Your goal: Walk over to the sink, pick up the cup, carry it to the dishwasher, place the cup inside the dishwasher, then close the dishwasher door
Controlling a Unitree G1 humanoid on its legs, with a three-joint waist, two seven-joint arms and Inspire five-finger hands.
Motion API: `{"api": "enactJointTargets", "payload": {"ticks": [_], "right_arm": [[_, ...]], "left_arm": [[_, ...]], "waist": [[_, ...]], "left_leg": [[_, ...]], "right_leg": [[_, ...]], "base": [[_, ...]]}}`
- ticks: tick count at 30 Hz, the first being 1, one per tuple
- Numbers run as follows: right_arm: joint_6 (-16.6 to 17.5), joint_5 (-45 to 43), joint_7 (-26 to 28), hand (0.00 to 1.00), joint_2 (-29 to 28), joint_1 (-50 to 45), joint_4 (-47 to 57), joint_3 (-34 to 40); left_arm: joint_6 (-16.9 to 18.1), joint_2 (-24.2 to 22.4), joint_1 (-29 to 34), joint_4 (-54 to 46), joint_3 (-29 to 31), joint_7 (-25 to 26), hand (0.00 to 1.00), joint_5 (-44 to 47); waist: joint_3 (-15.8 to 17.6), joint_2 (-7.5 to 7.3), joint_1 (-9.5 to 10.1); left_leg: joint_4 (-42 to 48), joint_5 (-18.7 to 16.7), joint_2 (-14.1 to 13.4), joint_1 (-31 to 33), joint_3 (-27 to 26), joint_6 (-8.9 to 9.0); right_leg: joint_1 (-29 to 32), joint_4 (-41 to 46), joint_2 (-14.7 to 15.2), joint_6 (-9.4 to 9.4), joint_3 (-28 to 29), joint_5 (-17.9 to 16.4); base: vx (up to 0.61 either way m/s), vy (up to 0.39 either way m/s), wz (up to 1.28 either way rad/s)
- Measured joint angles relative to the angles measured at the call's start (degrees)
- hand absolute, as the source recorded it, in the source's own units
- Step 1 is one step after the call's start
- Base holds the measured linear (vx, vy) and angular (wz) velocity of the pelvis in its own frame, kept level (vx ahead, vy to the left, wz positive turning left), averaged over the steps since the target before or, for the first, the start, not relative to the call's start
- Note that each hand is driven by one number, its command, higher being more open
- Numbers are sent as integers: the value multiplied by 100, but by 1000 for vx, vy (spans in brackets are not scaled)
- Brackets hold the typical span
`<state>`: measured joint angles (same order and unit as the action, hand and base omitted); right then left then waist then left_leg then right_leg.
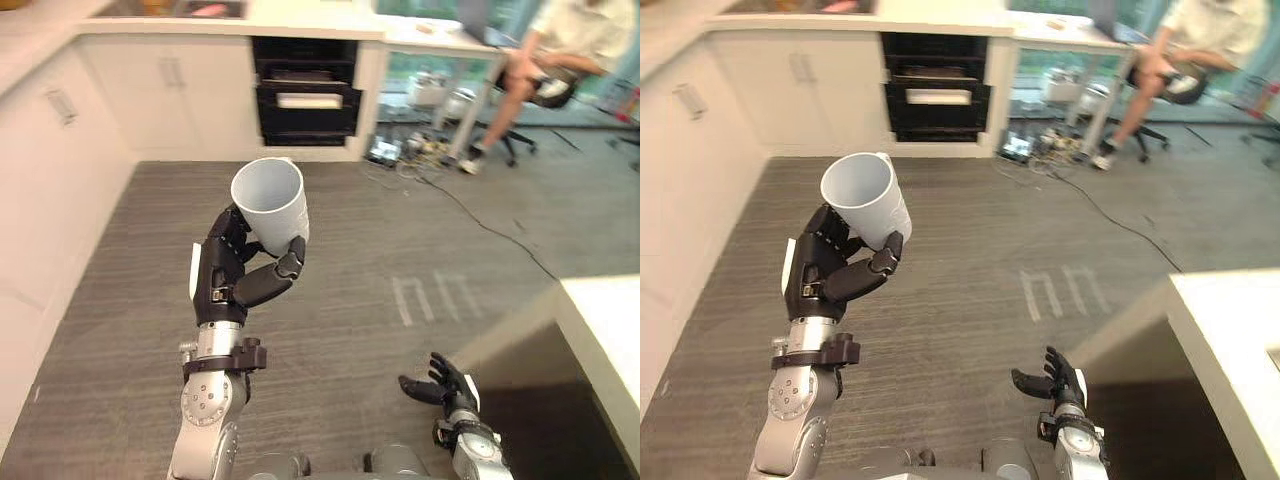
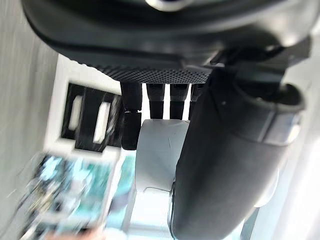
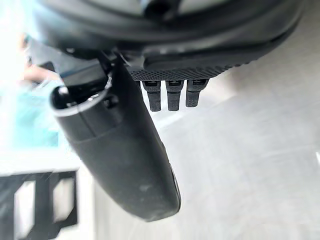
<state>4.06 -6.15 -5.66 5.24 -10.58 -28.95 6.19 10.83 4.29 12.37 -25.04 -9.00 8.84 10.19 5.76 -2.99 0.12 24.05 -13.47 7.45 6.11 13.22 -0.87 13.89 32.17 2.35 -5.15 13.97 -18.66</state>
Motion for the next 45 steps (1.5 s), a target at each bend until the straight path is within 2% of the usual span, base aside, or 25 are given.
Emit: {"api": "enactJointTargets", "payload": {"ticks": [1, 2, 3, 4, 5, 6, 8, 9, 11, 12, 17, 20, 25, 28, 31, 33, 34, 35, 36, 37, 39, 40, 42, 43, 45], "right_arm": [[1, 14, -16, 90, -3, -56, 123, -24], [13, 45, -19, 90, 8, -112, 256, -43], [3, 83, -9, 90, 75, -117, 289, -44], [3, 84, -12, 90, 97, -118, 322, -44], [3, 83, -14, 90, 102, -78, 351, -53], [39, 82, -26, 90, 97, -87, 387, -54], [52, 83, -59, 90, 65, -81, 381, -46], [53, 82, -60, 90, 30, -78, 383, -45], [53, 82, -61, 90, -94, -91, 355, -36], [23, 80, -44, 90, -191, -352, -618, 30], [23, 80, -40, 90, -192, -353, -618, 26], [23, 80, -53, 90, -191, -417, -620, 17], [22, 80, -95, 90, -163, -389, -678, -43], [22, 81, -137, 90, -54, 1, -997, -84], [22, 86, -167, 90, 58, 461, -1182, -98], [28, 129, -183, 90, 111, 686, -1287, -98], [28, 132, -185, 90, 130, 718, -1293, -98], [28, 133, -196, 90, 155, 769, -1293, -93], [28, 139, -232, 90, 169, 811, -1281, -69], [25, 157, -253, 90, 168, 822, -1275, -64], [3, 195, -278, 90, 151, 810, -1228, -75], [-26, 196, -284, 90, 120, 799, -1146, -88], [-70, 198, -281, 90, -42, 710, -929, -104], [-77, 199, -276, 90, -160, 620, -670, -157], [-68, 202, -236, 90, -303, 540, -258, -209]], "left_arm": [[20, 11, -6, -104, -44, -3, 30, 0], [109, 9, -33, -242, -80, -28, 30, 0], [115, -63, -32, -239, -143, -32, 30, 6], [116, -86, -36, -239, -159, -43, 30, 18], [119, -99, -39, -221, -170, -49, 30, 72], [112, -119, -43, -159, -169, -48, 30, 117], [94, -139, -18, -138, -172, -48, 30, 173], [93, -147, 7, -138, -142, -45, 30, 221], [92, -110, 16, -115, -91, -45, 30, 225], [-49, 124, 141, 791, -155, -272, 30, 224], [-50, 122, 142, 792, -144, -271, 30, 224], [-49, 107, 139, 866, -155, -271, 30, 225], [-50, -32, 95, 1180, -165, -260, 30, 244], [-67, -3, -93, 1261, -110, -194, 30, 335], [-67, 0, -199, 1256, 198, -116, 30, 378], [-66, 1, -179, 1224, 421, -82, 30, 450], [-64, 8, -167, 1199, 437, -61, 30, 450], [-63, 18, -152, 1147, 497, -42, 30, 450], [-59, 45, -144, 1125, 515, -39, 30, 450], [-60, 79, -131, 1123, 500, -41, 30, 448], [-63, 97, 35, 1067, 438, -43, 30, 443], [-109, 81, 130, 993, 392, -28, 30, 438], [-162, 128, 200, 798, 294, -30, 30, 436], [-159, 125, 202, 671, 259, -28, 30, 436], [-146, 123, 156, 574, 211, -29, 30, 436]], "waist": [[-39, -103, 17], [-56, -263, 70], [-137, -113, 103], [-159, -78, 126], [-159, -75, 200], [-161, -63, 191], [-154, -69, 242], [-157, -65, 313], [-166, -62, 345], [-469, 61, 18], [-480, 60, 7], [-603, 92, -95], [-694, 120, -110], [-534, 157, -113], [-309, 221, -77], [-193, 213, 88], [-162, 214, 123], [-103, 212, 163], [-9, 160, 183], [73, 121, 184], [170, 30, 113], [223, 15, 75], [323, 64, 23], [333, 59, 60], [308, 26, 49]], "left_leg": [[99, -66, 79, 42, 107, 36], [361, -246, 157, 118, 286, 134], [538, -342, -73, 277, 327, 280], [530, -353, -205, 328, 286, 282], [448, -334, -569, 340, -11, 304], [300, -243, -1012, 286, -450, 381], [-50, -60, -1430, 81, -1033, 641], [-122, -41, -1472, 8, -1167, 642], [-186, -43, -1457, -67, -1240, 641], [-911, 587, -1498, -147, -1447, 711], [-939, 586, -1512, -179, -1532, 710], [-1033, 594, -1506, -198, -1600, 699], [-1235, 675, -1460, -219, -1661, 650], [-1051, 675, -1399, -12, -1519, 646], [-890, 667, -1372, 140, -1504, 620], [-693, 560, -1369, 273, -1469, 498], [-589, 504, -1366, 342, -1451, 498], [-402, 381, -1353, 457, -1427, 441], [-29, 154, -1248, 666, -1398, 297], [188, 0, -1130, 708, -1394, 226], [519, -316, -902, 721, -1349, 152], [583, -433, -794, 664, -1333, 10], [574, -531, -790, 442, -1202, -158], [530, -646, -837, 301, -1171, -206], [308, -755, -834, 15, -1162, -233]], "right_leg": [[-28, -243, 116, 47, -94, 203], [-76, -396, 267, -107, -370, 549], [-260, -544, 202, -24, -876, 534], [-339, -639, 166, 10, -1088, 546], [-476, -751, 117, 21, -1374, 553], [-642, -849, 82, 23, -1620, 554], [-803, -971, 68, 44, -1737, 566], [-870, -1065, 65, 90, -1710, 594], [-1027, -1358, 62, 177, -1624, 654], [-1085, -2152, -128, 323, -1386, 1366], [-1050, -2156, -144, 320, -1291, 1369], [-1030, -2250, -138, 300, -1241, 1393], [-1031, -2479, -79, 277, -1271, 1478], [-1017, -2503, 15, 266, -1439, 1485], [-1019, -2495, 57, 248, -1600, 1495], [-1001, -2509, 65, 211, -1632, 1470], [-977, -2480, 70, 186, -1649, 1391], [-884, -2314, 92, 182, -1664, 1275], [-635, -1766, 227, 105, -1696, 955], [-535, -1360, 370, 30, -1713, 710], [-364, -535, 620, -36, -1687, 431], [-38, 251, 723, 37, -1564, 505], [438, 1236, 631, 233, -1470, 656], [595, 1276, 468, 192, -1560, 464], [855, 994, 302, 251, -1889, 409]], "base": [[258, -278, 178], [255, -280, 193], [233, -268, 183], [161, -244, 153], [130, -270, 127], [126, -280, 111], [101, -175, 58], [88, -45, -5], [55, 26, -21], [0, 0, 0], [0, 1, -9], [20, 5, -12], [59, 9, -1], [14, 33, 34], [-64, 19, 30], [-68, 26, 9], [-54, 32, 8], [-60, 104, 17], [-44, 174, 25], [-22, 208, 30], [96, 180, 23], [157, 188, 22], [271, 184, 28], [338, 130, 18], [336, 58, 2]]}}
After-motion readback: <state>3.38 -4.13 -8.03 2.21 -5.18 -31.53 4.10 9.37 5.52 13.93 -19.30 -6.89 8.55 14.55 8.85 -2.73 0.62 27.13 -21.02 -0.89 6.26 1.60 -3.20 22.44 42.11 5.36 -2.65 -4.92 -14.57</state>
